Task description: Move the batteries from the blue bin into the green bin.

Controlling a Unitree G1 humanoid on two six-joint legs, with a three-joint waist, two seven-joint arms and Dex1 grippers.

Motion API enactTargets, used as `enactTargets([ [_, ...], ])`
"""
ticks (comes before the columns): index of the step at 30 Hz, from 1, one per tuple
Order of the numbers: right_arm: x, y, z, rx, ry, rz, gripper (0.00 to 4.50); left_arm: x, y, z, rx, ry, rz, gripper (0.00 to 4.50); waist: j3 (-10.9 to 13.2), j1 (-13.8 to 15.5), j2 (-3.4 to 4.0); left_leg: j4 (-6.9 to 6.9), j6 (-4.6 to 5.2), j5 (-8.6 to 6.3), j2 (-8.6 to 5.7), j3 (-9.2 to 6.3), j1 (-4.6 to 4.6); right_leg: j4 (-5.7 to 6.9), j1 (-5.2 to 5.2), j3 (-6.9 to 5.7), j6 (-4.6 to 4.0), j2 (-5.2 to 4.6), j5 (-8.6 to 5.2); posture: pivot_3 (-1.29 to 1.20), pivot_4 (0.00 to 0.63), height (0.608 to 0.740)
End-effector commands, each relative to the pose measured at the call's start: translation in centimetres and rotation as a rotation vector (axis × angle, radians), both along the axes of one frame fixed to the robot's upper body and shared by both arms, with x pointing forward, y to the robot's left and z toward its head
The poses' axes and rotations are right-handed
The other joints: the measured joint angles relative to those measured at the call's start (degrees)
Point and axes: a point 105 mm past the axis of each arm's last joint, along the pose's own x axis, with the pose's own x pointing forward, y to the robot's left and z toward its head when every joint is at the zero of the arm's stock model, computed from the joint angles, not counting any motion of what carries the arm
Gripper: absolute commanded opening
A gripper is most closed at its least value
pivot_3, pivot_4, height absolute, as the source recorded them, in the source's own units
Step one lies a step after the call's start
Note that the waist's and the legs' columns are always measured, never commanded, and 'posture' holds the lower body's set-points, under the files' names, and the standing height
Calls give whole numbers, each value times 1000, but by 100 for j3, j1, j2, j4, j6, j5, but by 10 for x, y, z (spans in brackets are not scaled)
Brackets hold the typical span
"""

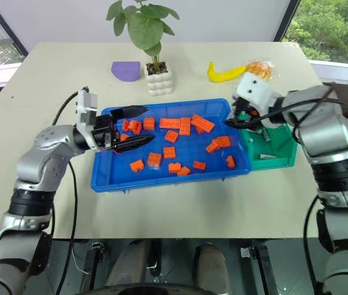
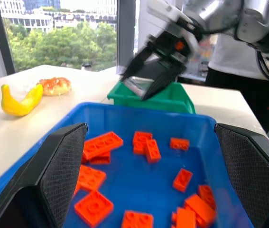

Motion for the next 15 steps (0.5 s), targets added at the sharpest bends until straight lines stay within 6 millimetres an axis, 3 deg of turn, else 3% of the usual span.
enactTargets([
  [1, -5, -20, 23, 6, -92, -81, 2218, 2, -8, 6, -12, -38, -33, 4500, 0, -3, 0, 0, 0, 0, 0, 1, 0, 0, -1, 0, 0, -1, 0, 0, 150, 739],
  [7, -11, -41, 17, -15, -95, -168, 2218, 7, -16, 4, -14, -37, -62, 4500, 0, 20, 1, 0, 0, 0, 4, 1, 0, 1, -2, 0, 0, 2, 0, 0, 150, 739],
  [11, -10, -50, 4, -10, -78, -213, 4213, 8, -18, 4, -13, -41, -70, 4500, 0, 37, 1, 4, 0, 0, 1, 1, 0, 0, 1, 0, 0, 0, 0, 0, 150, 739],
  [12, -10, -52, 1, -10, -77, -223, 4447, 8, -18, 4, -13, -42, -70, 4500, 0, 38, 1, 4, 0, 0, 1, 1, 0, 0, 1, 0, 0, 0, 0, 0, 150, 739],
  [15, -6, -57, -2, -27, -97, -249, 4447, 7, -16, 4, -9, -45, -64, 4500, 0, 36, 1, 5, 0, 0, 2, 0, 0, 0, 1, 0, 0, 0, 0, 0, 150, 739],
])
